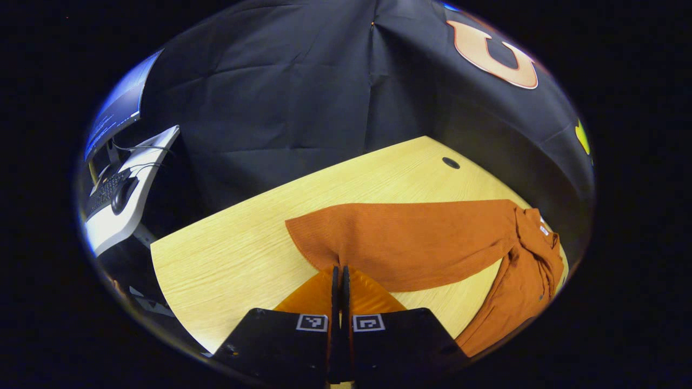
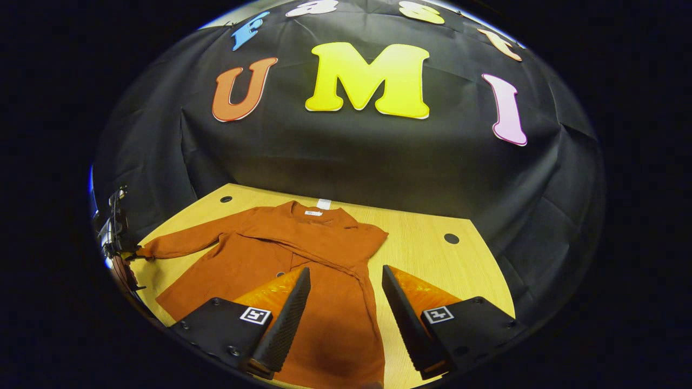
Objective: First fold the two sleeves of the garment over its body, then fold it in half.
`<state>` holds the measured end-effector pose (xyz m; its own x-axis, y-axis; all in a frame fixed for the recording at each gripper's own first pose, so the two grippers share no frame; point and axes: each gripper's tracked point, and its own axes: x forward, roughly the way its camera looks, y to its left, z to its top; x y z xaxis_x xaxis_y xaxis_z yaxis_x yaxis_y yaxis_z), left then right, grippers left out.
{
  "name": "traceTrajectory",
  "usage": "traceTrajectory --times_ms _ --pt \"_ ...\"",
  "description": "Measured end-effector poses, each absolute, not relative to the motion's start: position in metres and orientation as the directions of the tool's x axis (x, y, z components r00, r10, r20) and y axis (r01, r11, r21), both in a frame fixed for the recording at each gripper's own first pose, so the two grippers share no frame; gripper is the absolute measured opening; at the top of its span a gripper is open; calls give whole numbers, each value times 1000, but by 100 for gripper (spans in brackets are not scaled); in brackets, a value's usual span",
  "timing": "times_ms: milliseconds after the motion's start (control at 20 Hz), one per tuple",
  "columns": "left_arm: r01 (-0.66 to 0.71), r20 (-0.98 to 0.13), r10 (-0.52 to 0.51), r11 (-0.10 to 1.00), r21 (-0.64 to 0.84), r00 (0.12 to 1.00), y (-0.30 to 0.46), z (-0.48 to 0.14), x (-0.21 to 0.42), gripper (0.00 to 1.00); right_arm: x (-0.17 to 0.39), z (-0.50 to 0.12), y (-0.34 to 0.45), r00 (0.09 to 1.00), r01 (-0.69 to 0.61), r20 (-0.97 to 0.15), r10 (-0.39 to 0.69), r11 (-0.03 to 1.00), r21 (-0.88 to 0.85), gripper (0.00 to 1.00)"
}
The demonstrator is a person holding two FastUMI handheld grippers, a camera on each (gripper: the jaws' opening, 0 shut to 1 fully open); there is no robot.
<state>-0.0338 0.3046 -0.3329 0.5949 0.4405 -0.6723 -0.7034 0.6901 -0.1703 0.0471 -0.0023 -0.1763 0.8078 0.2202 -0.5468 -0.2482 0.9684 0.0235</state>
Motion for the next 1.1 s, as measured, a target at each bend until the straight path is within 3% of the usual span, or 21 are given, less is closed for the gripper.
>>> traceTrajectory --times_ms 250,600,850,1100 --pt "-637 -620 417 750 -178 664 315 -290 -3 3 32 -176 -25 814 -196 -546 197 979 62 87" --pt "-518 -482 389 839 -167 785 329 -181 89 3 27 -161 -54 852 -155 -497 166 986 63 87" --pt "-372 -380 298 918 -136 876 289 -107 167 3 15 -148 -71 871 -142 -467 148 989 49 87" --pt "-169 -325 142 984 -55 935 191 -68 238 3 1 -145 -111 886 -57 -458 68 998 39 87"
